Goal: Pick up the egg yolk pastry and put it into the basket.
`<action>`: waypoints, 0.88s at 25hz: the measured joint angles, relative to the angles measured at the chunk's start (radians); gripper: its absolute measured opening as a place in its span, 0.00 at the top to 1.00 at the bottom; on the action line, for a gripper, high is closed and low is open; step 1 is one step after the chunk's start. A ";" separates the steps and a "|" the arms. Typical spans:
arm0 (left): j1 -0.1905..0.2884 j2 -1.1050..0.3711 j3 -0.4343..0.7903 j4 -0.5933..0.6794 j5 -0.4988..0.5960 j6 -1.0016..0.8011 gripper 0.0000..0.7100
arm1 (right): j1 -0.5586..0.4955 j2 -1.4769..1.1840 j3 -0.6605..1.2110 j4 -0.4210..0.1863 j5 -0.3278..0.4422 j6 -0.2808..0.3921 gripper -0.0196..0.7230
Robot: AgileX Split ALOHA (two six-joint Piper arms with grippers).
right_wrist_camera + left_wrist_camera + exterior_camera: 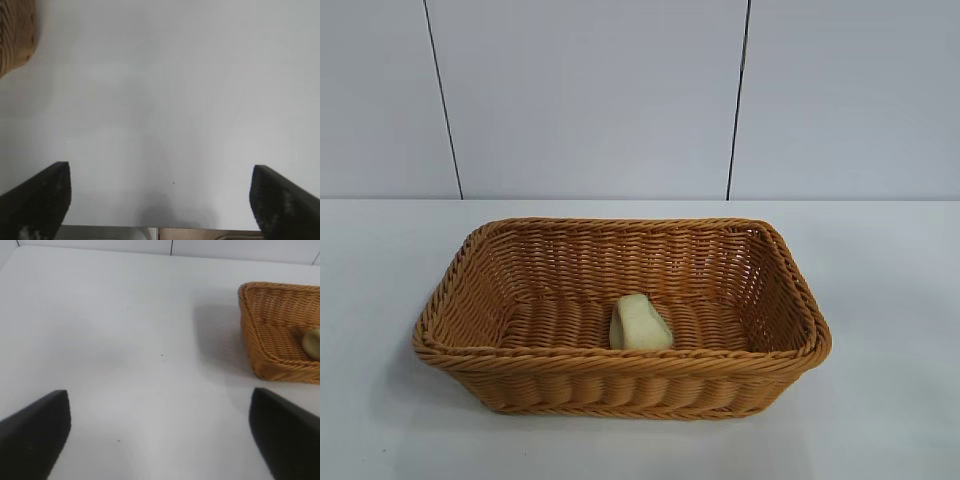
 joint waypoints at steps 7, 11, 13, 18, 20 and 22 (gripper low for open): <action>0.000 0.000 0.000 0.000 0.000 0.000 0.02 | 0.000 -0.272 0.002 0.000 -0.013 -0.001 0.04; 0.000 0.000 0.000 0.000 0.000 0.000 0.02 | 0.000 -0.405 0.003 0.001 -0.013 -0.001 0.04; 0.000 0.000 0.000 0.000 0.000 0.000 0.02 | 0.000 -0.466 0.003 0.001 -0.013 -0.001 0.04; 0.000 0.000 0.000 0.000 0.000 0.000 0.02 | 0.000 -0.491 0.003 0.001 -0.013 -0.001 0.04; 0.000 0.000 0.000 0.000 0.000 0.000 0.02 | 0.000 -0.491 0.003 0.001 -0.013 -0.001 0.04; 0.000 0.000 0.000 0.000 0.000 0.000 0.02 | 0.000 -0.491 0.003 0.001 -0.013 -0.001 0.04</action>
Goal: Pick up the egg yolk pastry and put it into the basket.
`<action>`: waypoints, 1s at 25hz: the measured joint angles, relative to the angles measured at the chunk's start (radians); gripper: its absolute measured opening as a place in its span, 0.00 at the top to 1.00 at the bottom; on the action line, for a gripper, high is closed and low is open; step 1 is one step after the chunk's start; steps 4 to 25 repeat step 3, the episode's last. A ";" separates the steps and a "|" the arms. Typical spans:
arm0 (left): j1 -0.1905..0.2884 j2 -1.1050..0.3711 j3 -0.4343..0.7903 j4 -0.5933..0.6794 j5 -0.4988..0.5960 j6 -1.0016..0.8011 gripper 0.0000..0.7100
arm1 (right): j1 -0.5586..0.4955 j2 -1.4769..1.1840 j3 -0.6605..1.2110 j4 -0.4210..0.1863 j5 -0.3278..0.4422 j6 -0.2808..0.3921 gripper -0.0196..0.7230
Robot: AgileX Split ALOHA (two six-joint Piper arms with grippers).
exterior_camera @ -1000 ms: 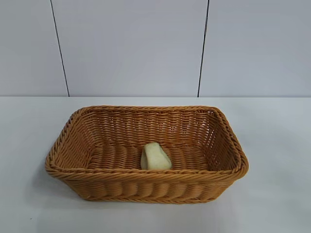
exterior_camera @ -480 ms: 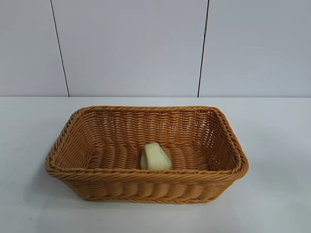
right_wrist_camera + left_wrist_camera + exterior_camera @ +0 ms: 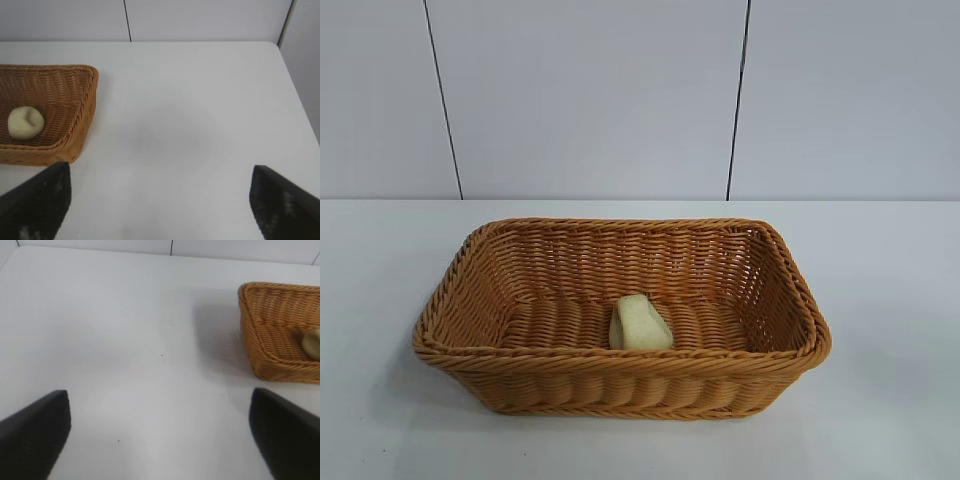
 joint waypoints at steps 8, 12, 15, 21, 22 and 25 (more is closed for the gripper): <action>0.000 0.000 0.000 0.000 0.000 0.000 0.02 | 0.000 0.000 0.000 0.000 0.000 0.000 0.04; 0.000 0.000 0.000 0.000 0.000 0.000 0.02 | 0.000 0.000 0.000 0.000 0.000 0.000 0.04; 0.000 0.000 0.000 0.000 0.000 0.000 0.02 | 0.000 0.000 0.000 0.000 0.000 0.000 0.04; 0.000 0.000 0.000 0.000 0.000 0.000 0.02 | 0.000 0.000 0.000 0.000 0.000 0.000 0.04; 0.000 0.000 0.000 0.000 0.000 0.000 0.02 | 0.000 0.000 0.000 0.000 0.000 0.000 0.04; 0.000 0.000 0.000 0.000 0.000 0.000 0.02 | 0.000 0.000 0.000 0.000 0.000 0.000 0.04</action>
